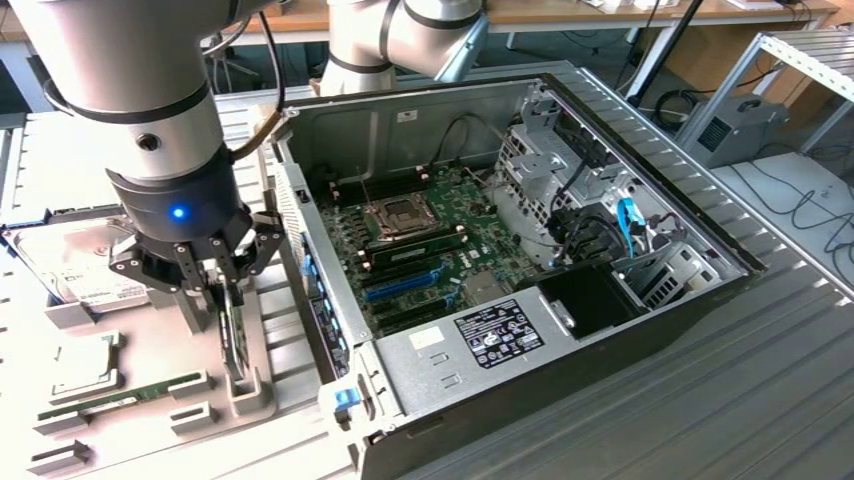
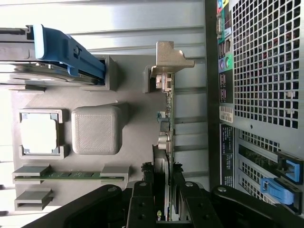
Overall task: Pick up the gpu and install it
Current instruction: 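Pick up the gpu and move the gpu toward the slot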
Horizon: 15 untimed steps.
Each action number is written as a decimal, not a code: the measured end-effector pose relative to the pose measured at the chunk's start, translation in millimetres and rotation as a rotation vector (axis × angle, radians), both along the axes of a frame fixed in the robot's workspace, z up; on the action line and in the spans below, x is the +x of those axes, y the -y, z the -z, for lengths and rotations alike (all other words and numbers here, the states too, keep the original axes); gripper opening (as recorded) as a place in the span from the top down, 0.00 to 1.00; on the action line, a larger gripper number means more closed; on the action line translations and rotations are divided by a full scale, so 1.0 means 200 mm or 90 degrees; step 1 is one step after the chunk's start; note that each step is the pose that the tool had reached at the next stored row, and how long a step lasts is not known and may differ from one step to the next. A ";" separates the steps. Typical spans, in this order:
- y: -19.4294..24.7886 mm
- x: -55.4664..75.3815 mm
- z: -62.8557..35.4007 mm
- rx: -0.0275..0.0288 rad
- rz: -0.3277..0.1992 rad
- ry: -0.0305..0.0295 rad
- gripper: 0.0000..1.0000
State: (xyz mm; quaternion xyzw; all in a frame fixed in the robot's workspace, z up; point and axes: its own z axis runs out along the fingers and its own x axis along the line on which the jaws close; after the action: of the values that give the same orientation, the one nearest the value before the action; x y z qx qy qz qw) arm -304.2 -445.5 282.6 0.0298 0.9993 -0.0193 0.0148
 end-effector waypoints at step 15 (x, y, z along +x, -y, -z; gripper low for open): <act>0.000 0.00 -0.029 0.0000 0.000 0.0000 0.74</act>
State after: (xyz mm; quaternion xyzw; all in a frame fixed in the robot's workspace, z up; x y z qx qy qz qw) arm -304.2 -445.5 288.4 0.0297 0.9993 -0.0193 0.0148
